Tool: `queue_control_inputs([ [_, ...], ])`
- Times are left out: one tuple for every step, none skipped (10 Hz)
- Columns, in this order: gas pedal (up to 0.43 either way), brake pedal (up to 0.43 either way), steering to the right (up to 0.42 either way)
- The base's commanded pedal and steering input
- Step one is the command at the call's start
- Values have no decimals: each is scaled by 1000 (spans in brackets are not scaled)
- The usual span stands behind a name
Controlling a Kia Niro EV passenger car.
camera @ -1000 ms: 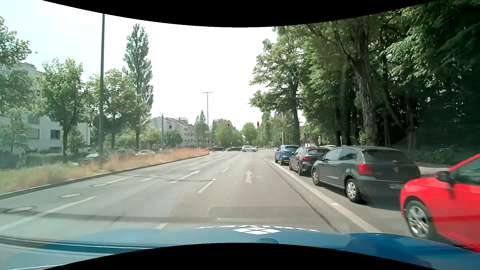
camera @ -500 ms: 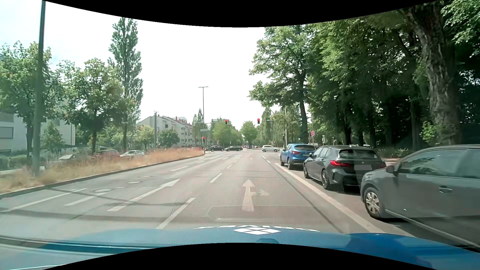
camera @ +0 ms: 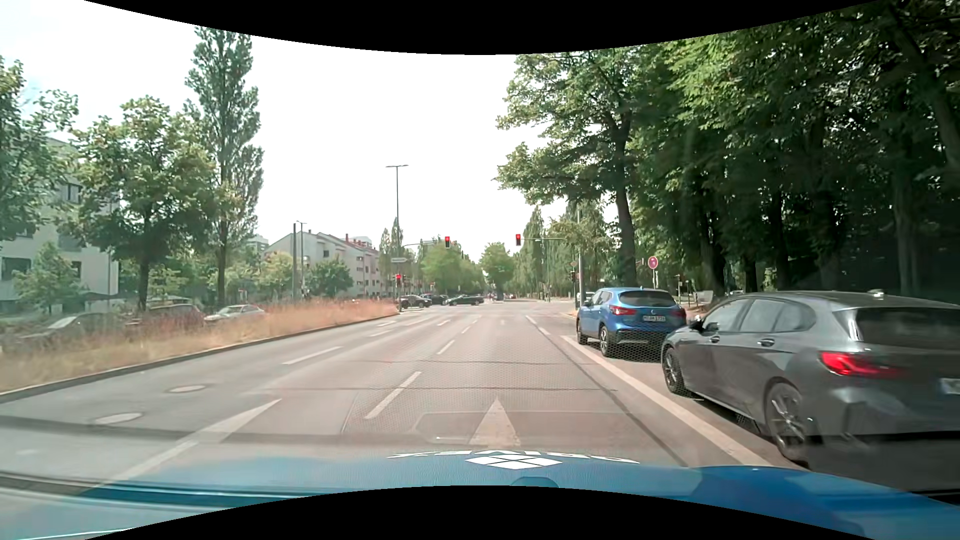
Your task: Follow the waypoints while adhering to traffic rules and regulations
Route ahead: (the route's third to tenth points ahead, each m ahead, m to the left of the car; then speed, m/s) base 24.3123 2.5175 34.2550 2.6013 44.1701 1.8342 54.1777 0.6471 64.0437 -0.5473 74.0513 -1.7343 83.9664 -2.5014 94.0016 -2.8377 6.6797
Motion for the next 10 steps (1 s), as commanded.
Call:
queue_control_inputs([
  [0,0,0],
  [0,0,0],
  [0,0,0],
  [0,0,1],
  [0,0,0],
  [0,0,1],
  [0,0,1],
  [0,0,1],
  [0,0,0],
  [0,0,1],
])
